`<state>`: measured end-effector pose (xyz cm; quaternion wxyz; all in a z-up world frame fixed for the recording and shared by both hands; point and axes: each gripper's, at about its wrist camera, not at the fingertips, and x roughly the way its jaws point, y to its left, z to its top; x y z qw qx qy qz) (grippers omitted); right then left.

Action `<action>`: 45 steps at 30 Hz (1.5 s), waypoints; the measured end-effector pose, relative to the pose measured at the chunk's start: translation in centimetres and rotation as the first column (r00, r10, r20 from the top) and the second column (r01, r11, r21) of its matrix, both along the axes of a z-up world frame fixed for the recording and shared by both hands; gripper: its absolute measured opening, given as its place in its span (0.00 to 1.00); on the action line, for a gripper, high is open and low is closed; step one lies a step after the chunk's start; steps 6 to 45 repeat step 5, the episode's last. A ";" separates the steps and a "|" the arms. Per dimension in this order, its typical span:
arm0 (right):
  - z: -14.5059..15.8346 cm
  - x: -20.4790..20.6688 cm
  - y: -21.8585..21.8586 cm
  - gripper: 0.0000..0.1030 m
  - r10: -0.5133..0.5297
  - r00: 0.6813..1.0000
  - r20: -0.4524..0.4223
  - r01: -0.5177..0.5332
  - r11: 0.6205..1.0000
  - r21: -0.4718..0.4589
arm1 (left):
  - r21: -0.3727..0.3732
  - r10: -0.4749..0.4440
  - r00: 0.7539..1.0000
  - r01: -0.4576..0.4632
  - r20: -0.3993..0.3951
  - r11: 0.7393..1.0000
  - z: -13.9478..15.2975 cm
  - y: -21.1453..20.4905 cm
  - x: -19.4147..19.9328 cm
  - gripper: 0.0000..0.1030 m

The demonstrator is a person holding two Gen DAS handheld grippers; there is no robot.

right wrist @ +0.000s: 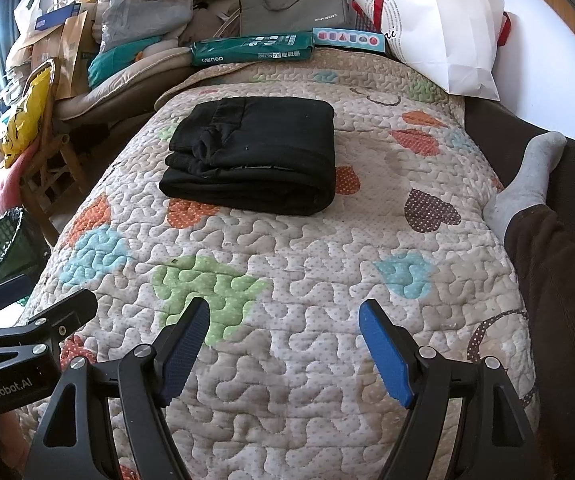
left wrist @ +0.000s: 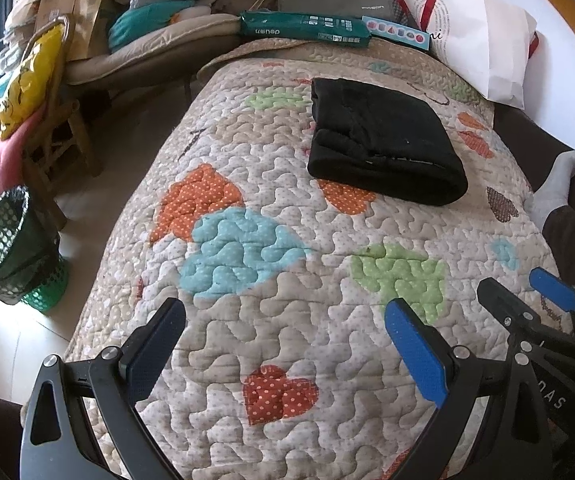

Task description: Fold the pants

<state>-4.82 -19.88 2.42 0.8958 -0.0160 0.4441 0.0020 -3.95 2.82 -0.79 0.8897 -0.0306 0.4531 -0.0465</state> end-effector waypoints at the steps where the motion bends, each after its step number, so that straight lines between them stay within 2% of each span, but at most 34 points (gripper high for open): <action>1: 0.0 0.0 0.0 0.79 0.000 1.000 0.001 0.000 1.000 -0.001 | 0.009 -0.001 1.000 0.001 0.003 1.000 0.0 0.0 0.0 0.97; 5: 0.0 0.0 0.0 0.80 -0.001 1.000 -0.001 0.001 1.000 -0.002 | 0.070 0.003 1.000 -0.005 0.028 0.998 0.2 -0.4 -0.2 0.97; 45: 0.0 0.0 0.0 0.80 -0.001 1.000 -0.001 0.001 1.000 -0.002 | 0.070 0.003 1.000 -0.005 0.028 0.998 0.2 -0.4 -0.2 0.97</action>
